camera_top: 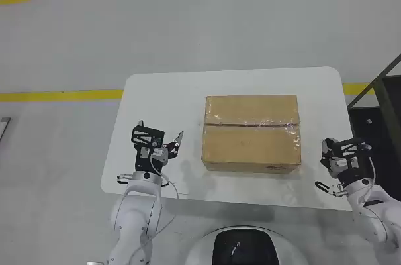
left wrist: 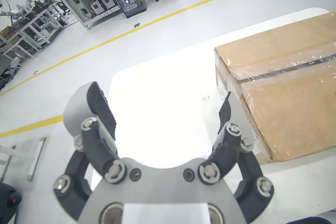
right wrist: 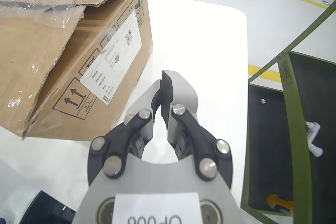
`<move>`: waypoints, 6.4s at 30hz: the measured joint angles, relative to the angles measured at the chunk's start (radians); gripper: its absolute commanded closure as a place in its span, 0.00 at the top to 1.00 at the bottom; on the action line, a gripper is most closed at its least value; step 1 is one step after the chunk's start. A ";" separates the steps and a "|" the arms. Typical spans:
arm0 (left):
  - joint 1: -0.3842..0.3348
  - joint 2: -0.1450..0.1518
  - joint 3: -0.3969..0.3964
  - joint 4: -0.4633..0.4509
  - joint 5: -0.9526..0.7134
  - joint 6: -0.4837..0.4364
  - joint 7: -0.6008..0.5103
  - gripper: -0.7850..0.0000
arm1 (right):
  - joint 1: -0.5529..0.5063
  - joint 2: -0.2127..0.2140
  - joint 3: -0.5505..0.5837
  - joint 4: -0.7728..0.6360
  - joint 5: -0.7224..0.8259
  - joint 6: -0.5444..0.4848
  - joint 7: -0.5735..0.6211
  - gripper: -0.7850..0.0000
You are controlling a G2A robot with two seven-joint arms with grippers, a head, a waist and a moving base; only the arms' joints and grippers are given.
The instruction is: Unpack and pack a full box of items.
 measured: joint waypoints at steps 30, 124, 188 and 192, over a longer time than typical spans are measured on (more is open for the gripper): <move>0.000 0.000 0.000 0.000 0.000 0.000 0.000 1.00 | 0.140 -0.026 -0.132 0.186 0.009 0.021 -0.121 0.00; -0.340 -0.049 0.451 0.307 -0.135 -0.221 0.068 1.00 | 0.002 -0.047 -0.052 -0.062 -0.154 0.010 -0.105 0.00; -0.538 -0.099 0.510 0.464 0.341 -0.334 -0.194 0.00 | 0.045 -0.060 -0.050 -0.012 -0.122 -0.028 -0.102 0.00; -0.514 -0.093 0.436 0.414 0.323 -0.290 -0.220 0.00 | 0.049 -0.062 -0.047 -0.009 -0.085 -0.041 -0.105 0.00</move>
